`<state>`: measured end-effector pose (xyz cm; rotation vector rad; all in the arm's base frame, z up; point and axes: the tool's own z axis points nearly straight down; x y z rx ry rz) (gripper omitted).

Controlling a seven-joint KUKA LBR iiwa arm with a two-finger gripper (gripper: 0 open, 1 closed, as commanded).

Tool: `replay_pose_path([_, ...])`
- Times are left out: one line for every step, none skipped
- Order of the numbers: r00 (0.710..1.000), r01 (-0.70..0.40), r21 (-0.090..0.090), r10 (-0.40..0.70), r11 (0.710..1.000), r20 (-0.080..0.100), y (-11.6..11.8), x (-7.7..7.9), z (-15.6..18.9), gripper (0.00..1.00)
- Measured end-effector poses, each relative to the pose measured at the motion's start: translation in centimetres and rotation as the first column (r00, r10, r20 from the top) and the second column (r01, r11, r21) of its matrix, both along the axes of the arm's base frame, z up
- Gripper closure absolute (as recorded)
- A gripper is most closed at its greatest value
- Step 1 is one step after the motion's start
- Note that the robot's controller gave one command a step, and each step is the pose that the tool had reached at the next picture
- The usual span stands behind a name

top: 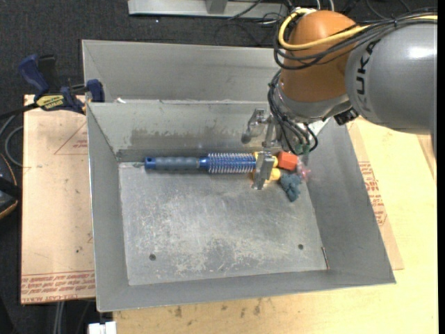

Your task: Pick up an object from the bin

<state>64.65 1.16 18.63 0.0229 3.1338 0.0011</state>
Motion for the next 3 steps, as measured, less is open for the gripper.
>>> replay_pose_path([0.998, -0.057, -0.002, 0.057, 0.998, 0.024, -2.9, -0.9, -7.4, 0.0])
replay_pose_path([0.995, 0.099, 0.002, -0.099, 0.995, -0.004, 0.1, 0.4, -9.2, 0.0])
replay_pose_path([0.99, 0.143, 0.002, -0.143, 0.99, 0.004, 4.4, 0.2, -11.2, 0.0])
